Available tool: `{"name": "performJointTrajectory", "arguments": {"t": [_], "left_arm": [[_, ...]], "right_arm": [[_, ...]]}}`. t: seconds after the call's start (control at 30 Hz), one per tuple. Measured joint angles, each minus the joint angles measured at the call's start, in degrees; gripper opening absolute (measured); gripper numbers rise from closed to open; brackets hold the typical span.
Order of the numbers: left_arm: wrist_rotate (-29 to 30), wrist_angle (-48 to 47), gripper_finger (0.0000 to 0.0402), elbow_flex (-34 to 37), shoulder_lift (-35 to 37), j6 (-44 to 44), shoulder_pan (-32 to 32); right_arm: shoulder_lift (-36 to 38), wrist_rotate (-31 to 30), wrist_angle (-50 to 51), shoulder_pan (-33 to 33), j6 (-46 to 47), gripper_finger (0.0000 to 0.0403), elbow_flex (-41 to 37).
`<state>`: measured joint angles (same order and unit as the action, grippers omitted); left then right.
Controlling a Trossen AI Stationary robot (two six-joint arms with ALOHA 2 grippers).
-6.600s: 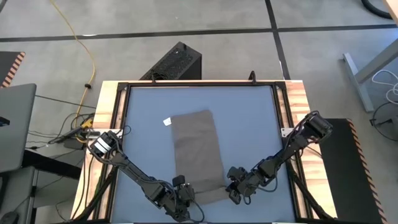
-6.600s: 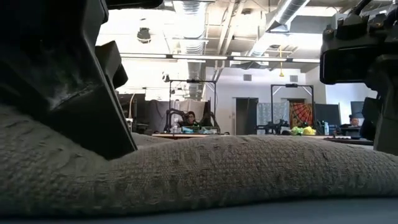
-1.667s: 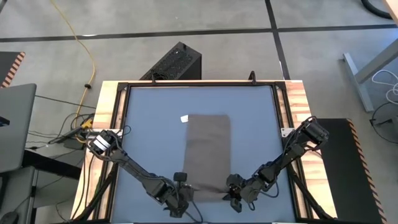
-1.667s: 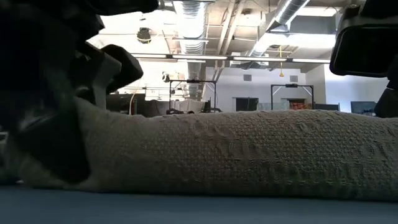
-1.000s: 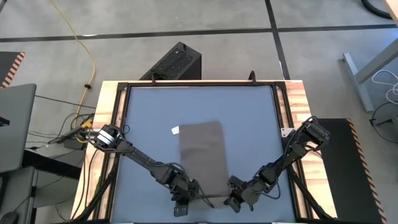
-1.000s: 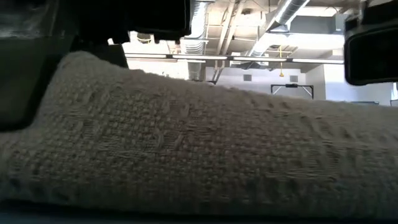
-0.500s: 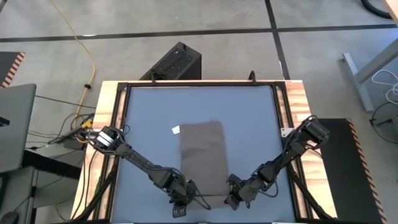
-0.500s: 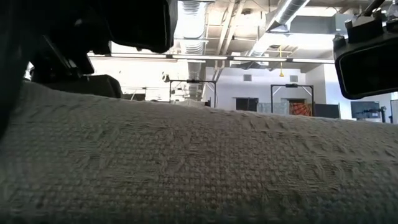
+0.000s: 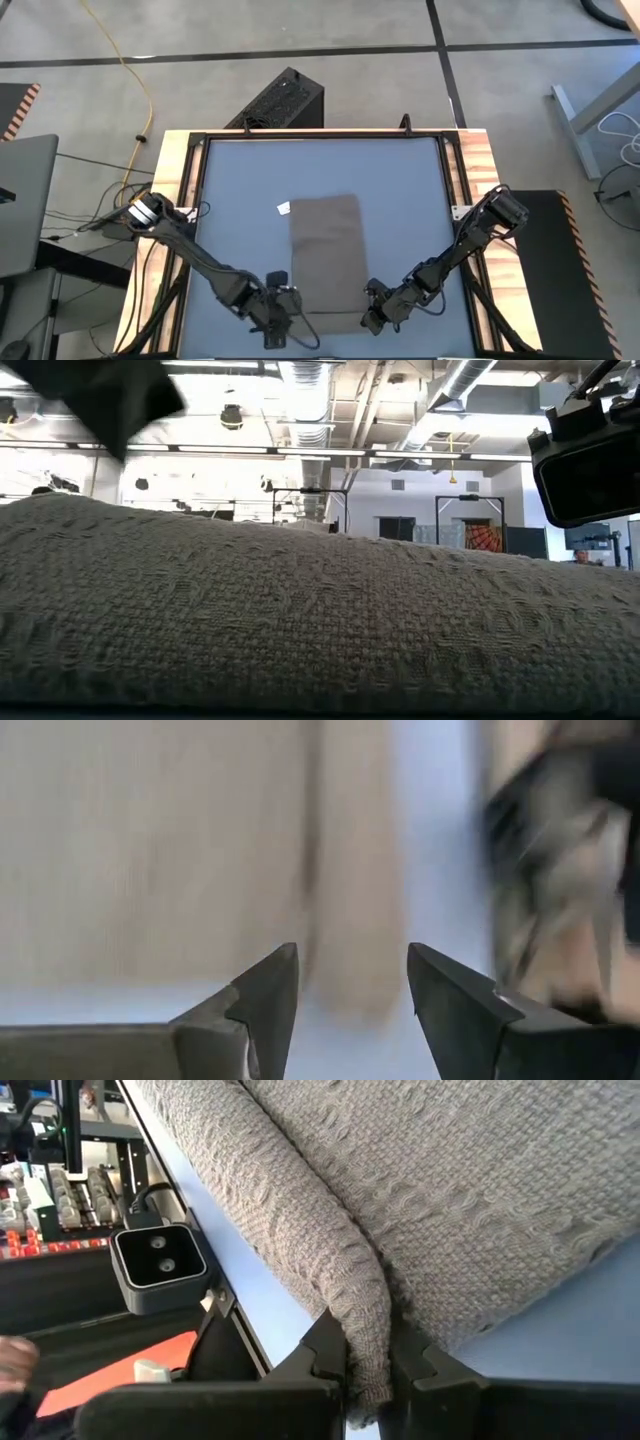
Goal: Roll towel into tight, uniform cylinder
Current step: Roll the gray towel
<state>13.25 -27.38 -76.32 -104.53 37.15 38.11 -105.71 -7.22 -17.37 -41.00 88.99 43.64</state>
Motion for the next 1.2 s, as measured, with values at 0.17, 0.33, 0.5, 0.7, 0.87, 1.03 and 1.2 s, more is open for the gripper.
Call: {"name": "performJointTrajectory", "arguments": {"t": [0.17,0.33,0.5,0.7,0.87,1.03,1.2], "left_arm": [[5.61,18.36,0.0178,-0.31,-4.61,-9.38,1.85],[5.74,21.57,0.0178,-0.06,-10.87,-10.56,-0.47],[5.73,21.29,0.0178,-0.08,-12.54,-9.66,-2.49],[5.29,19.12,0.0178,-0.19,-13.29,-8.15,-2.96],[5.27,18.65,0.0164,-0.15,-14.18,-7.48,-3.03],[5.13,18.34,0.0139,-0.17,-14.51,-6.95,-3.02],[4.0,18.15,0.0123,-0.19,-14.56,-7.79,-3.05]], "right_arm": [[0.0,-0.11,-0.02,0.25,-0.11,0.0043,0.0],[0.0,-0.24,0.0,0.23,-0.09,0.0043,0.0],[-0.02,-0.6,0.07,0.25,0.25,0.0043,0.0],[-0.02,-3.67,-0.25,0.19,-1.75,0.0053,-0.04],[0.0,-4.56,0.07,0.25,0.59,0.0077,-0.04],[0.18,-4.66,0.09,0.21,0.48,0.0122,-0.04],[2.24,-3.72,1.57,0.2,-1.67,0.0183,-0.23]]}}
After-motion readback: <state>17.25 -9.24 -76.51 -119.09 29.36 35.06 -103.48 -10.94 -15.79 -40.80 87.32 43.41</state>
